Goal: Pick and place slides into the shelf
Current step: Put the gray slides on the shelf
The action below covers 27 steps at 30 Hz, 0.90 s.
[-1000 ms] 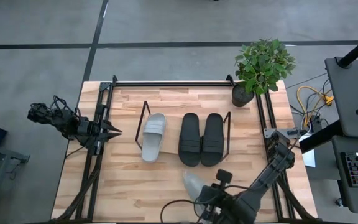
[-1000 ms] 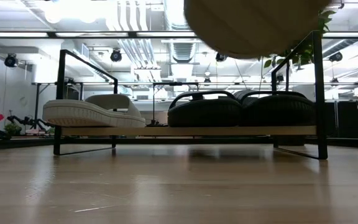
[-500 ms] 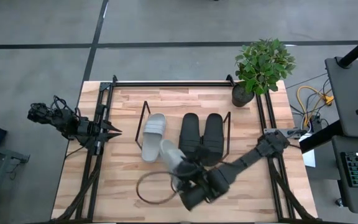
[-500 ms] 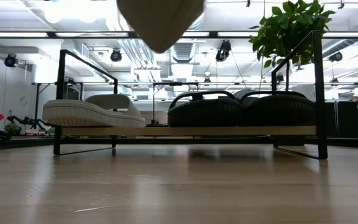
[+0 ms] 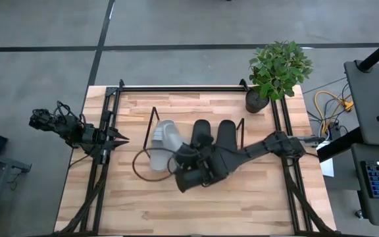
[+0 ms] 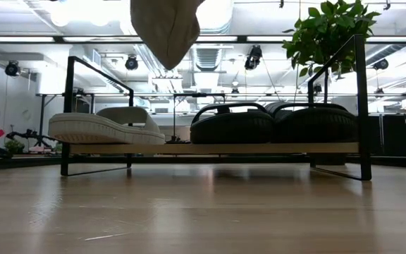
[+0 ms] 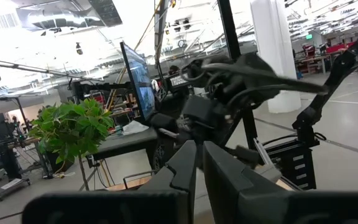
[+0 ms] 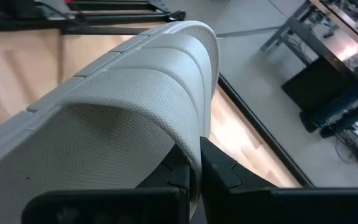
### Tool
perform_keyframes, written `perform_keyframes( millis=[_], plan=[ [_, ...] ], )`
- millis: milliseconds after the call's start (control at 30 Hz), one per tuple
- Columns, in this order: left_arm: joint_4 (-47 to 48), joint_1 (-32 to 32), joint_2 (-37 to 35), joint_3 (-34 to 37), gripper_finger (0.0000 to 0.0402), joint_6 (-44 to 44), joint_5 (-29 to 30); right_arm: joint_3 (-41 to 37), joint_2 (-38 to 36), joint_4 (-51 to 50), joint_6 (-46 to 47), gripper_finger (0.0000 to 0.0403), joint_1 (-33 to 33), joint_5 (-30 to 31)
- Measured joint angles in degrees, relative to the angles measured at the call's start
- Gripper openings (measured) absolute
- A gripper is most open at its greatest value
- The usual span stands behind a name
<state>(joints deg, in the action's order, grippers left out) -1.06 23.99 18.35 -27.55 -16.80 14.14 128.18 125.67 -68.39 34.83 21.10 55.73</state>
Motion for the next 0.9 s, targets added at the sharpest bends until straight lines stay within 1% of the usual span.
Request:
perform_keyframes(
  millis=[300,433,533,667,767,833,900],
  plan=[
    [0.0,0.0,0.0,0.0,0.0015,0.0,0.0,0.5,0.0,0.0,1.5,0.0009,-4.9,-0.3],
    [0.0,0.0,0.0,0.0,0.0015,0.0,0.0,1.0,0.0,-0.3,1.5,0.0009,-5.7,-2.1],
    [0.0,0.0,0.0,0.0,0.0015,0.0,0.0,2.5,0.0,-0.2,1.1,0.0009,-5.6,-2.1],
    [0.1,0.0,0.0,0.0,0.0015,0.0,0.0,6.4,0.0,0.3,-2.6,0.0009,-5.4,-2.1],
    [0.1,0.0,0.0,0.0,0.0015,0.0,0.0,6.8,-0.6,5.9,-9.2,0.0009,-4.9,-2.4],
    [0.1,0.0,0.0,0.0,0.0015,0.0,0.0,6.8,-0.7,10.3,-15.9,0.0009,-4.9,-7.7],
    [0.1,0.0,0.0,0.0,0.0015,0.0,0.0,6.7,-0.8,16.8,-21.9,0.0009,-4.9,-16.0]
  ],
)
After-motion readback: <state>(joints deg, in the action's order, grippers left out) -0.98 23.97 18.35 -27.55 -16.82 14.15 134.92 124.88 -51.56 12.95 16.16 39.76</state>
